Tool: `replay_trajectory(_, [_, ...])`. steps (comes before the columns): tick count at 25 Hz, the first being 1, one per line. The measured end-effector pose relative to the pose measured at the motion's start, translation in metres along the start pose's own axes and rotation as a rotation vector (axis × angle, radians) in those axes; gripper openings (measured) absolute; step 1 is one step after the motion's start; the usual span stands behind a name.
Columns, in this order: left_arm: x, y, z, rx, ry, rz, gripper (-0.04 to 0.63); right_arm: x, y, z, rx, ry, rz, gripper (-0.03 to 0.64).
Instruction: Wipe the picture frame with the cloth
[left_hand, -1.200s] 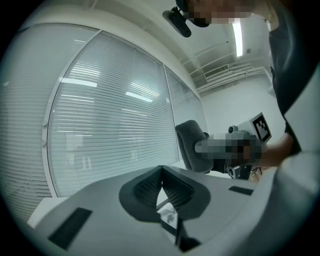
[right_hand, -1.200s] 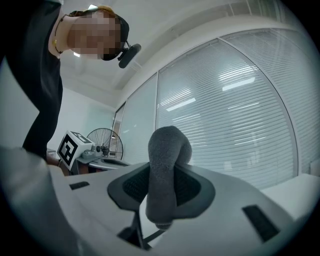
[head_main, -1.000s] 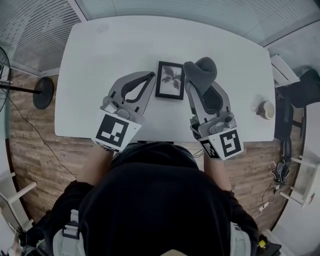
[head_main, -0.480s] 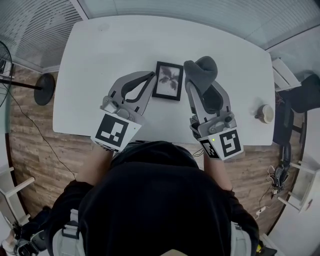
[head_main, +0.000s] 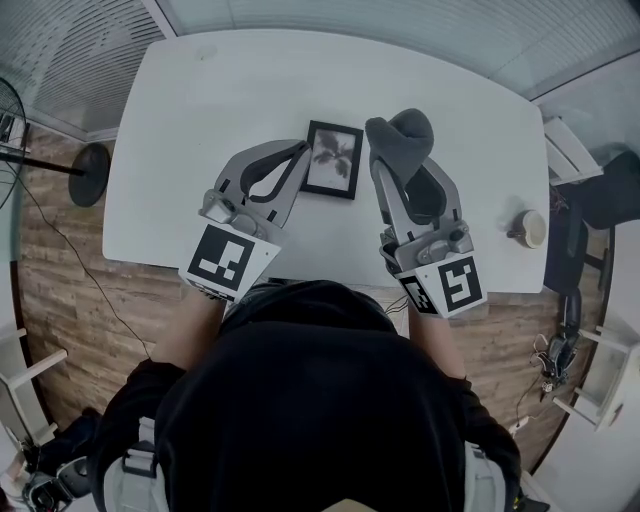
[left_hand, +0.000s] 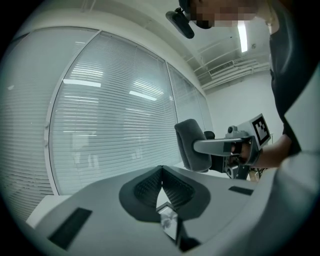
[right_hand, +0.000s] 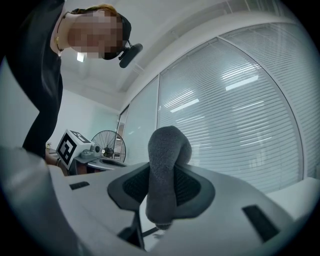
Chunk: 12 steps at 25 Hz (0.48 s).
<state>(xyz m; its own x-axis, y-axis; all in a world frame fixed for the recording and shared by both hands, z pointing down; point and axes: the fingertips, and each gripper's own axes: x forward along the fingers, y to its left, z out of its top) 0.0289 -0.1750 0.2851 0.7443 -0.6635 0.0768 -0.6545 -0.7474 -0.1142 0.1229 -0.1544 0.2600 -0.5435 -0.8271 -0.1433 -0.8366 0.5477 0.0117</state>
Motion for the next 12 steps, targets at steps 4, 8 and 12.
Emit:
replay_trajectory(4, [0.0000,0.0006,0.0007,0.003,0.001,0.009,0.012,-0.0008,-0.0001,0.0023,-0.009,-0.010,0.012,0.115])
replay_trajectory(8, [-0.0013,0.0012,-0.0002,0.001,0.002,0.014,0.012,0.0003,0.0010,0.0032,-0.014,-0.017,0.021,0.115])
replay_trajectory(12, [-0.0009,0.0002,-0.0017,0.003,0.004,0.017,0.012,0.0005,-0.0001,0.0016,-0.011,-0.020,0.025,0.114])
